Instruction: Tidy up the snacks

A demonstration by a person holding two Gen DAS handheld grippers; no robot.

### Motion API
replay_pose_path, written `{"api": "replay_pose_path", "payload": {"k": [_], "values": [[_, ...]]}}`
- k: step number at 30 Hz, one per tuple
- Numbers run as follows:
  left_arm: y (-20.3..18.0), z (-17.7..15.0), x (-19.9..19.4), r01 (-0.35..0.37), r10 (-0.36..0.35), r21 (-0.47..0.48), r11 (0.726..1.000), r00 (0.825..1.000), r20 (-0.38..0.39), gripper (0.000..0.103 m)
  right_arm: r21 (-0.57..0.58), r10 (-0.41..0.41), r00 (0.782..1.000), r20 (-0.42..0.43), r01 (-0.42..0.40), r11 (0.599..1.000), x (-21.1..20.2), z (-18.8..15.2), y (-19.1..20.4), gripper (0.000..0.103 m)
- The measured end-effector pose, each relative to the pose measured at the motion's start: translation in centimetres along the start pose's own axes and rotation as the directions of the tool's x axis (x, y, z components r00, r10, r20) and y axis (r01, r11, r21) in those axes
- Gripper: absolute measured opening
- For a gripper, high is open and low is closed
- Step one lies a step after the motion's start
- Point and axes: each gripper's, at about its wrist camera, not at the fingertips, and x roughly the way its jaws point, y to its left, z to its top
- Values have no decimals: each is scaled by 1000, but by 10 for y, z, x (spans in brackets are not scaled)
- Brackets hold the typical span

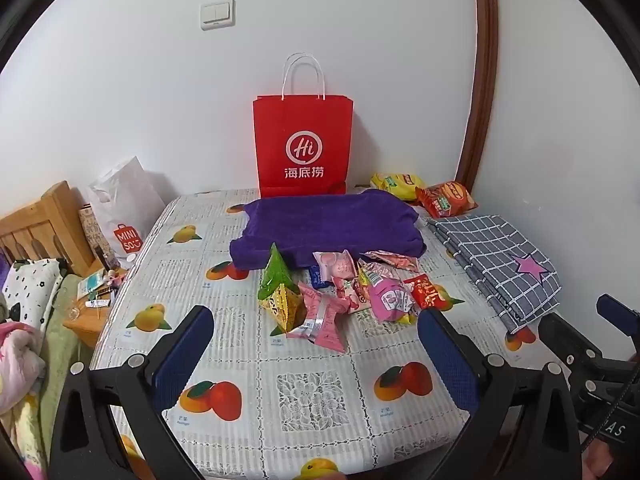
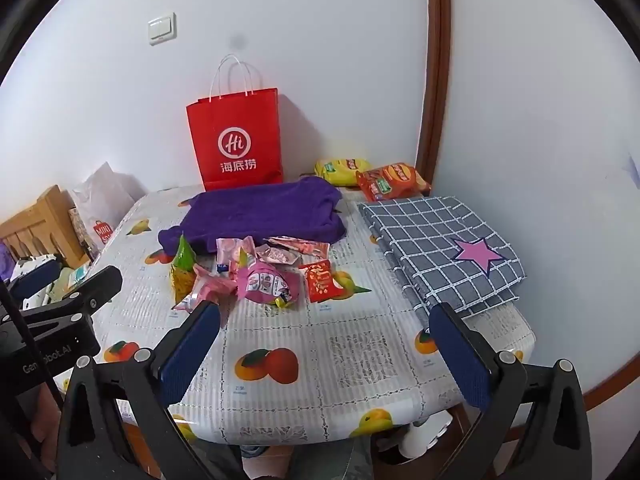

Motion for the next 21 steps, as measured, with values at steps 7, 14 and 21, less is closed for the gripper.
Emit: {"api": "replay_pose_path", "payload": {"k": [7,14,21], "values": [[1,-4,0,1,-1,-17,1000,1000,-1,103,-5,1,1000,31,-1,1000,-14,2,3,103],[8,-2,-8,-4,4,-39,999,1000,6,102,-7,-1,999,40,1,1000,-19,-1,4,103],[10,1,-10,-10,11,-53,999,1000,14,102,-4,4,999,39,-4,1000,-19,-2,3,103]]}}
